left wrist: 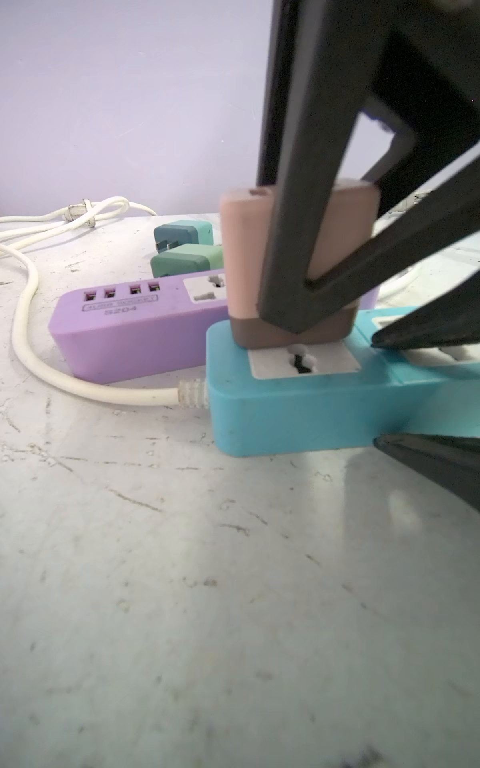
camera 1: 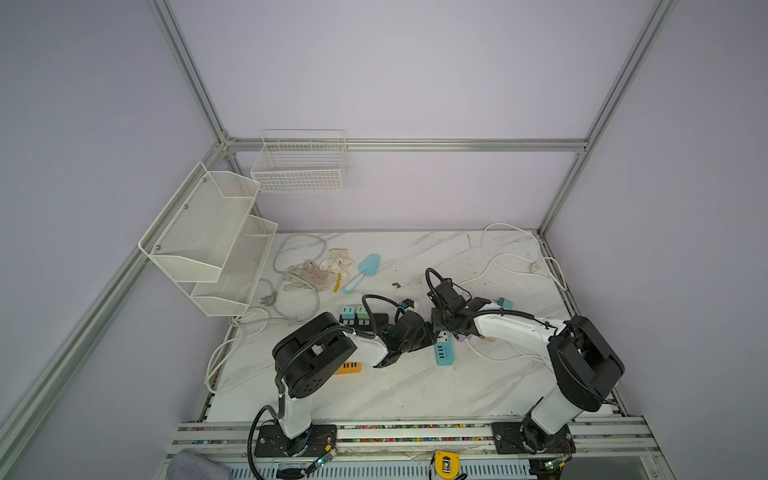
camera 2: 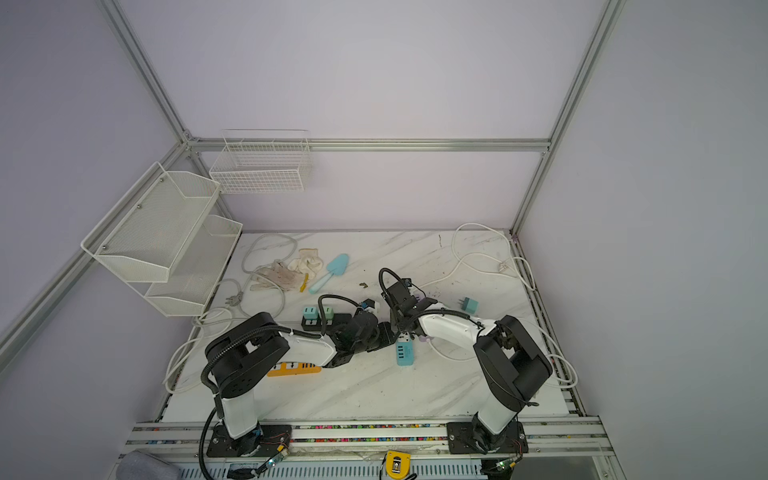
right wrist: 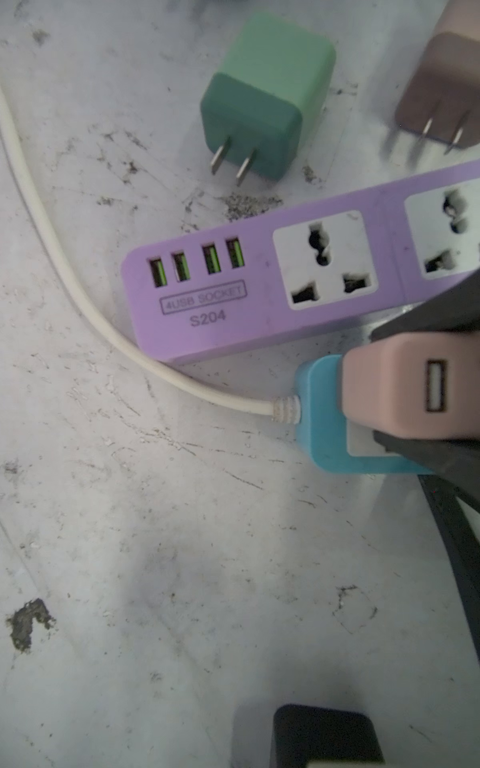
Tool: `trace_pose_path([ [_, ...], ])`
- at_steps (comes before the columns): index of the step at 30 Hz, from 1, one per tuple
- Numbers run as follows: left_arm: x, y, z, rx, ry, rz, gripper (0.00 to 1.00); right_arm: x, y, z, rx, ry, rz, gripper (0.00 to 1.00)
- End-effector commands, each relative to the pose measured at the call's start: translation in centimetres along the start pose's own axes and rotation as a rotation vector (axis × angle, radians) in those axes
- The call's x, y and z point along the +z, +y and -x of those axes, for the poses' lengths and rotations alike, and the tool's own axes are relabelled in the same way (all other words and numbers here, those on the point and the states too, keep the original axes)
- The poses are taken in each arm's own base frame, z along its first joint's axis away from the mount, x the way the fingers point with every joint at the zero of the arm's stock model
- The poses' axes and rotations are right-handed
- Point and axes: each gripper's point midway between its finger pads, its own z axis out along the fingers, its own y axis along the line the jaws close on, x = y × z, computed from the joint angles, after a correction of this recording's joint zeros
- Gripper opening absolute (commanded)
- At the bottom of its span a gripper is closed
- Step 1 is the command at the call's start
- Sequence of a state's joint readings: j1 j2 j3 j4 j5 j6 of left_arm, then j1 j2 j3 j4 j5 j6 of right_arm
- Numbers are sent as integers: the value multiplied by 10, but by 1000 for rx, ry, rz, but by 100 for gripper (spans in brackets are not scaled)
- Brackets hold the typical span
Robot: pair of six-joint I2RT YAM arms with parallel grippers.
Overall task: Pull the plug off the socket
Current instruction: 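Pull the second pink plug out with right gripper while left holds strip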
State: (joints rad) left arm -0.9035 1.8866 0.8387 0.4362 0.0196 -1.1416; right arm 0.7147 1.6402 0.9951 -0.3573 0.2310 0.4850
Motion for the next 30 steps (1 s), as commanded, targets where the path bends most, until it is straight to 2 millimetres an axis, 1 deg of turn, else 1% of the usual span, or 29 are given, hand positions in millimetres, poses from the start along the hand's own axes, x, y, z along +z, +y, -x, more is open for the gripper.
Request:
trace_pose_path([
  [1, -2, 44, -24, 4, 60, 164, 32, -4, 22, 5, 1, -27, 58, 19],
  [5, -2, 47, -26, 0, 62, 168, 31, -10, 21, 11, 4, -47, 66, 18],
  [7, -2, 46, -27, 1, 65, 166, 31, -13, 13, 16, 14, -65, 16, 16],
  [9, -2, 45, -27, 3, 65, 165, 31, -14, 17, 18, 10, -66, 22, 13],
  [11, -1, 45, -28, 4, 71, 163, 31, -13, 27, 15, 2, -58, 56, 12],
  [13, -1, 45, -29, 4, 71, 166, 31, -10, 28, 12, 3, -41, 52, 12],
  [15, -3, 47, -28, 3, 66, 169, 31, -12, 29, 9, 10, -29, 73, 12],
  [20, -4, 47, -30, 4, 78, 168, 31, -27, 23, 15, 36, -68, 98, 12],
  [22, -5, 47, -30, 4, 78, 169, 30, -28, 19, 17, 48, -73, 76, 12],
  [24, -5, 48, -31, 2, 78, 170, 30, -31, 14, 23, 37, -88, 33, 11],
  [28, -4, 47, -31, -4, 79, 169, 30, -30, 32, 24, 32, -71, 83, 9],
  [30, -4, 47, -32, -4, 80, 170, 30, -30, 30, 23, 48, -65, 72, 8],
])
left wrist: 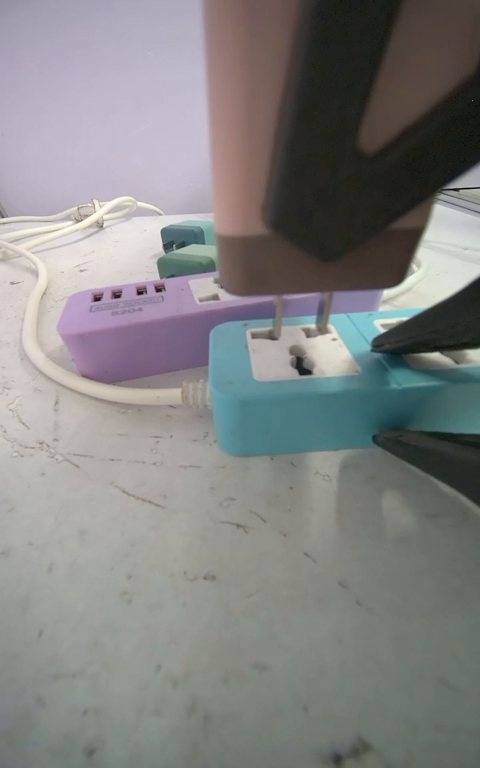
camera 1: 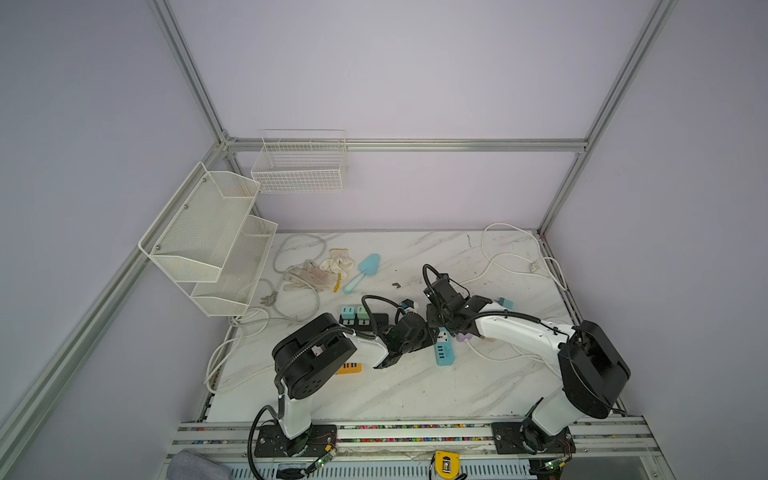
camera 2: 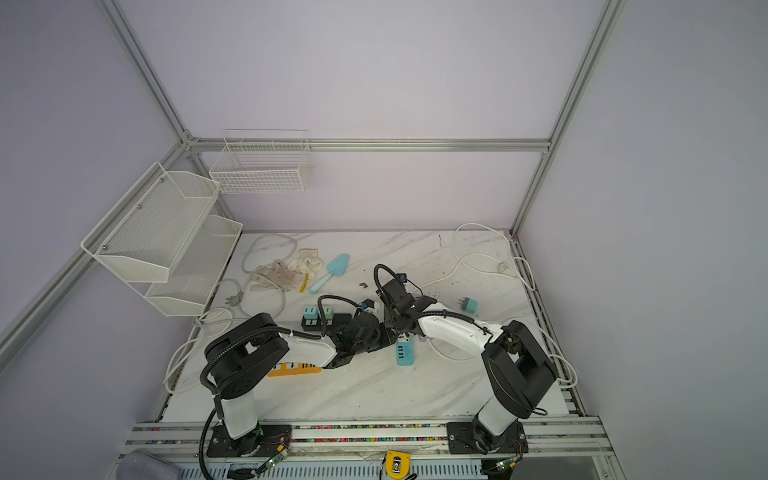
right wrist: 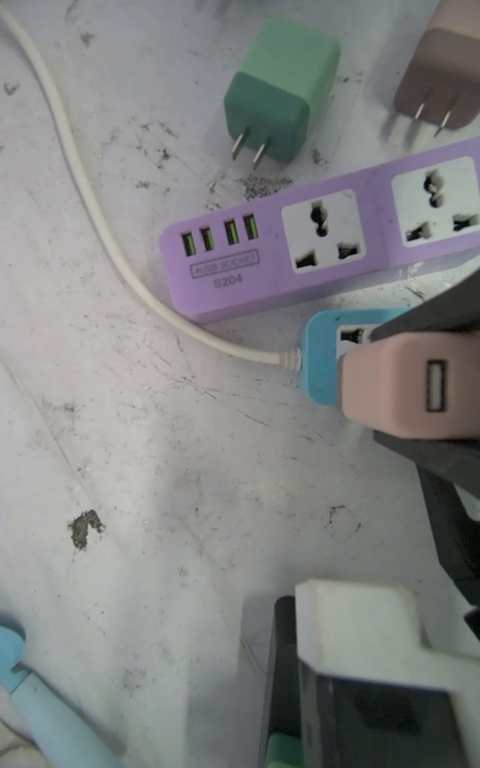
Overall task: Pull the plug off the socket
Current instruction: 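Pull the second pink plug out with right gripper while left holds strip, then set the pink plug down with right gripper while left moves to black strip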
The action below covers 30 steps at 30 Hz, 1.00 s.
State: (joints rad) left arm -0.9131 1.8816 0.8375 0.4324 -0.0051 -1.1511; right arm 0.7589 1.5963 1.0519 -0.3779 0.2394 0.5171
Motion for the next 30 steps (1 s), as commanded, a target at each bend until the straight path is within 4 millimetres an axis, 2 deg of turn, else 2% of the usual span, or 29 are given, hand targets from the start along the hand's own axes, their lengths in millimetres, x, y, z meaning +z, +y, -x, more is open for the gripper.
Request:
trace_pose_path([
  [1, -4, 49, -32, -1, 94, 165, 30, -4, 5, 3, 33, -6, 9, 8],
  [4, -6, 47, -31, -1, 90, 157, 30, -18, -6, 9, 50, -53, 1, 8],
  [8, -8, 33, -26, 7, 82, 115, 30, -39, -10, 20, 80, -97, 39, 8],
  [15, -21, -18, -3, 78, 43, -1, 33, -67, -7, 26, 124, -151, 145, 7],
  [19, -41, -30, 10, 88, -8, -23, 34, -82, 7, 22, 200, -181, 302, 7],
  [24, -63, -24, 19, 111, -57, 10, 37, -82, 14, 19, 268, -198, 386, 7],
  [30, -81, -14, 24, 120, -97, 39, 38, -63, 24, 27, 329, -191, 424, 7],
])
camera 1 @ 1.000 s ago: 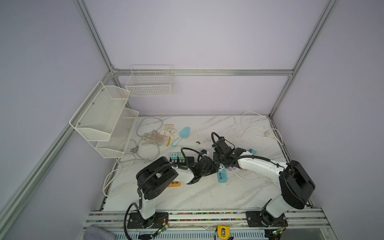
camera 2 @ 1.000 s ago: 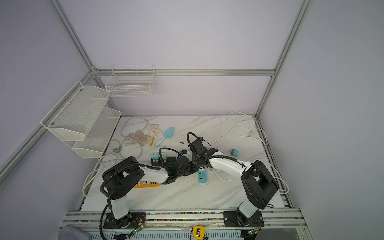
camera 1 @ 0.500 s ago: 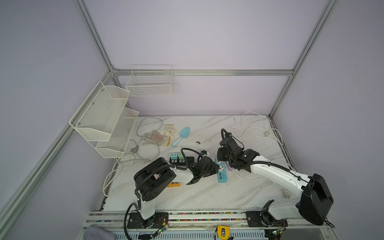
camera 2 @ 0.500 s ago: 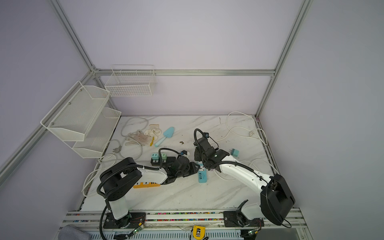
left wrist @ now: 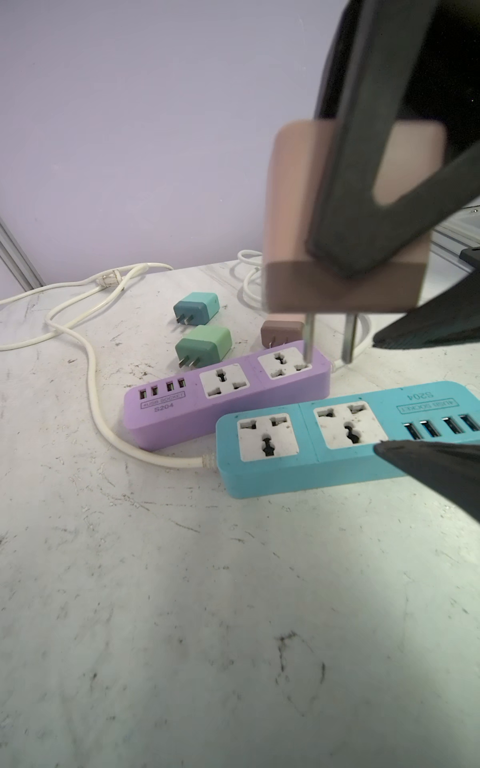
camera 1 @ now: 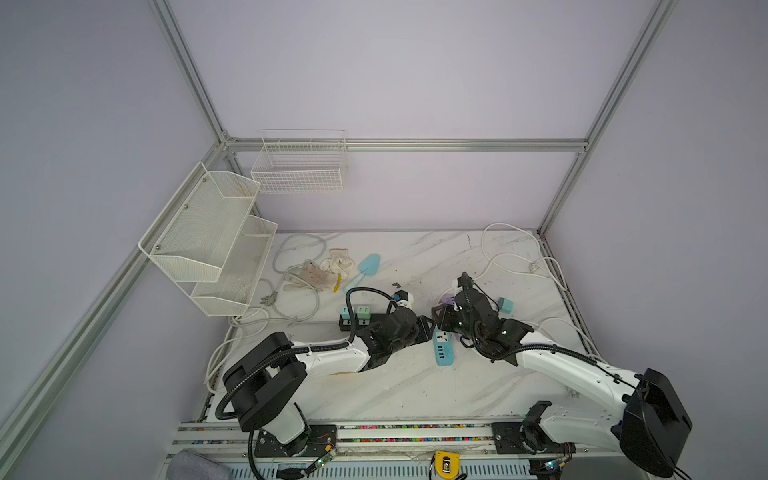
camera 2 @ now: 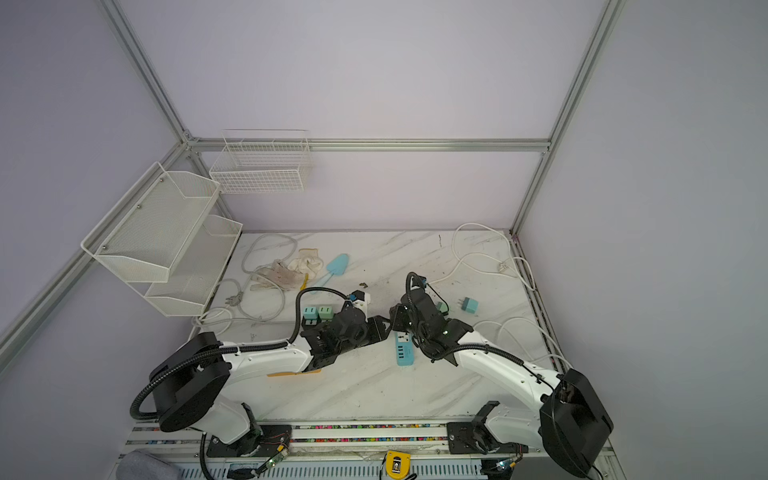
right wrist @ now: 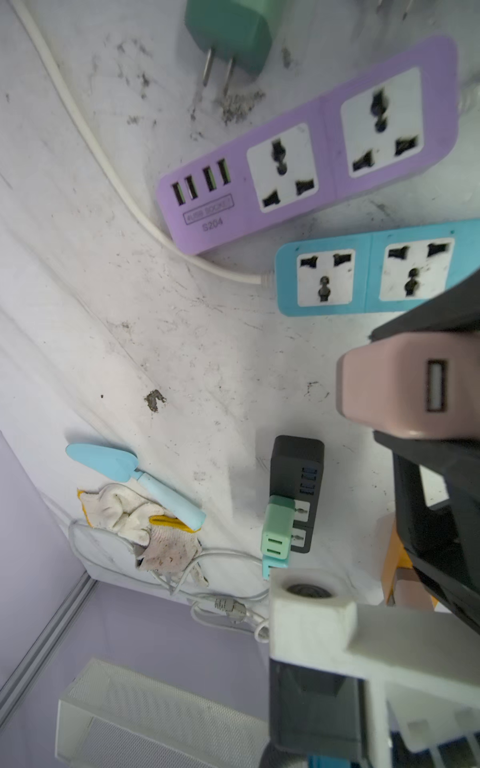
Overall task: Pull the plug off the socket
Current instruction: 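Set the pink plug down with right gripper while left moves to black strip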
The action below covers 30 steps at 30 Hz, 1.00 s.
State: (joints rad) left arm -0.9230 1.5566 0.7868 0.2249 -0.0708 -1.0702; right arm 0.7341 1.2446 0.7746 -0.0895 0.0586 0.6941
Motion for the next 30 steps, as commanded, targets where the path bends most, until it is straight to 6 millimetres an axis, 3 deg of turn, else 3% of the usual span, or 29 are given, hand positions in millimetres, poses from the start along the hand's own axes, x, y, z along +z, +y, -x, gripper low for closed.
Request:
trace_pose_path([
  [1, -11, 26, -3, 39, -20, 77, 39, 12, 13, 13, 77, -36, 65, 7],
  [6, -26, 41, 0, 49, -43, 132, 43, 31, 7, 24, 147, -40, 105, 7],
  [10, -42, 48, 5, 55, -75, 164, 46, 56, -11, 25, 180, -16, 85, 7],
  [16, -58, 62, 11, 55, -112, 207, 48, 88, -22, 26, 176, 22, 60, 7],
  [30, -69, 75, 11, 43, -123, 239, 57, 137, -29, 28, 141, 56, 31, 10],
])
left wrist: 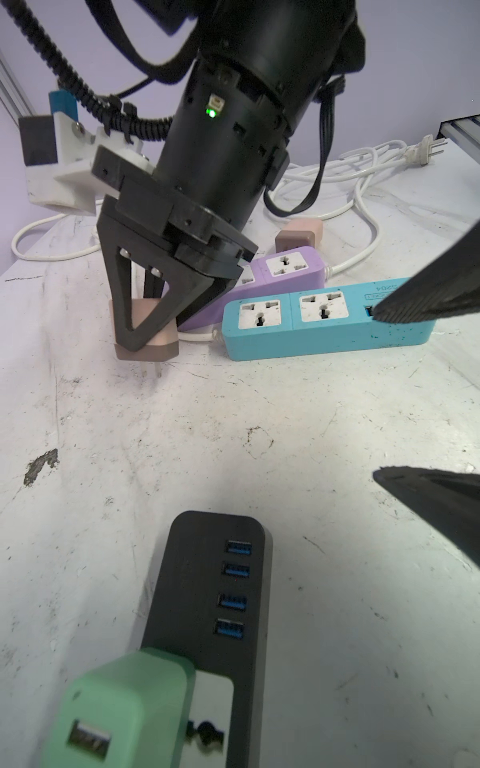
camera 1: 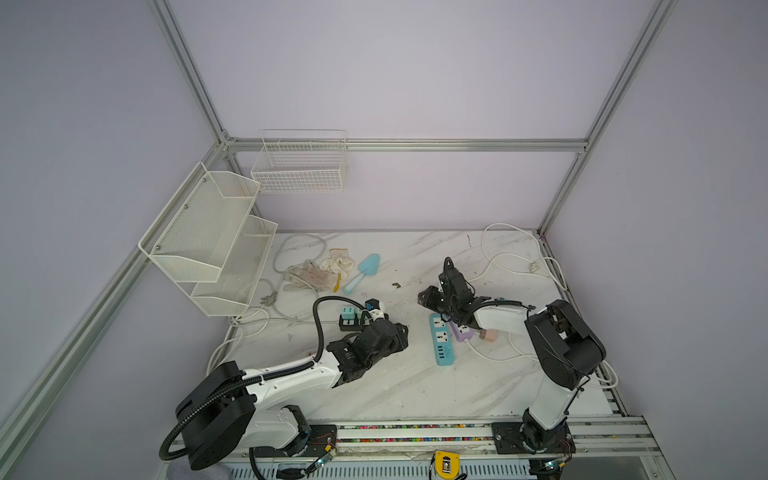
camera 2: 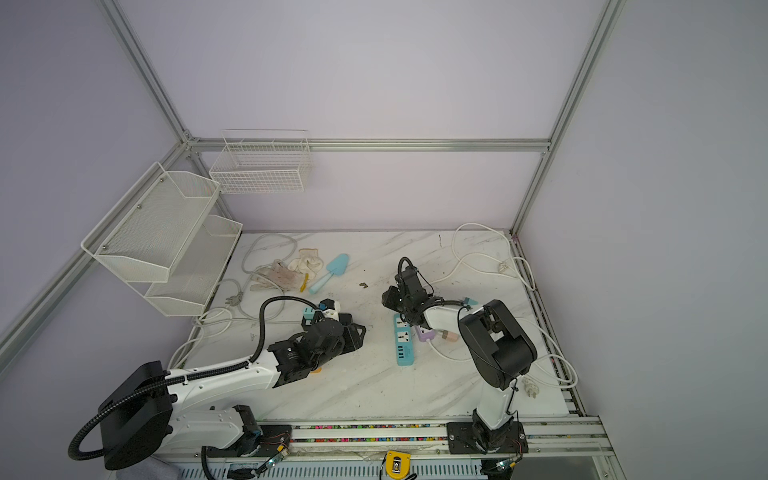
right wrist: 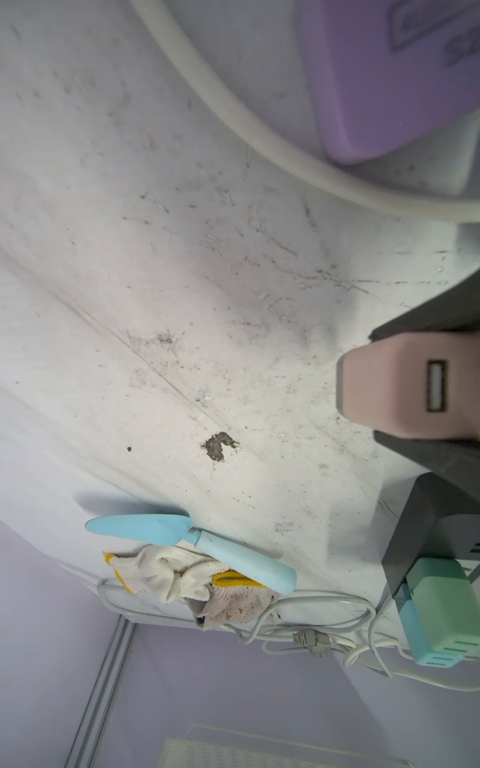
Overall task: Pull the plug off the socket
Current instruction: 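Set the pink plug down with right gripper while left moves to black strip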
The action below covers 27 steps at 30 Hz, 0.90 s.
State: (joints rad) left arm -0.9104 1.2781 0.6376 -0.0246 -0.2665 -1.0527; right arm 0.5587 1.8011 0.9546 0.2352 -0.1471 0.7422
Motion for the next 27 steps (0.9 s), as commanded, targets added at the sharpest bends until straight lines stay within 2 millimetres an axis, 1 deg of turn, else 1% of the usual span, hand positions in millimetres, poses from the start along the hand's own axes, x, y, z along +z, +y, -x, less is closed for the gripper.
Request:
trace_pose_path([
  [1, -2, 17, -3, 14, -12, 28, 57, 5, 6, 12, -16, -20, 23, 10],
  [5, -3, 20, -5, 13, -11, 34, 59, 13, 0, 10, -16, 3, 21, 11],
  [12, -5, 25, -4, 5, -16, 45, 59, 14, -10, 11, -9, 11, -7, 21],
  [15, -7, 26, -2, 2, -24, 49, 60, 13, -13, 11, -16, 20, -32, 28],
  [19, -9, 26, 2, 4, -37, 51, 60, 11, -20, 10, -21, 31, -73, 40],
  [21, -10, 24, 3, 7, -40, 42, 61, 11, -23, 8, -23, 43, -90, 42],
  [27, -13, 22, 8, 11, -51, 36, 62, -1, -23, 15, -75, 30, -128, 53],
])
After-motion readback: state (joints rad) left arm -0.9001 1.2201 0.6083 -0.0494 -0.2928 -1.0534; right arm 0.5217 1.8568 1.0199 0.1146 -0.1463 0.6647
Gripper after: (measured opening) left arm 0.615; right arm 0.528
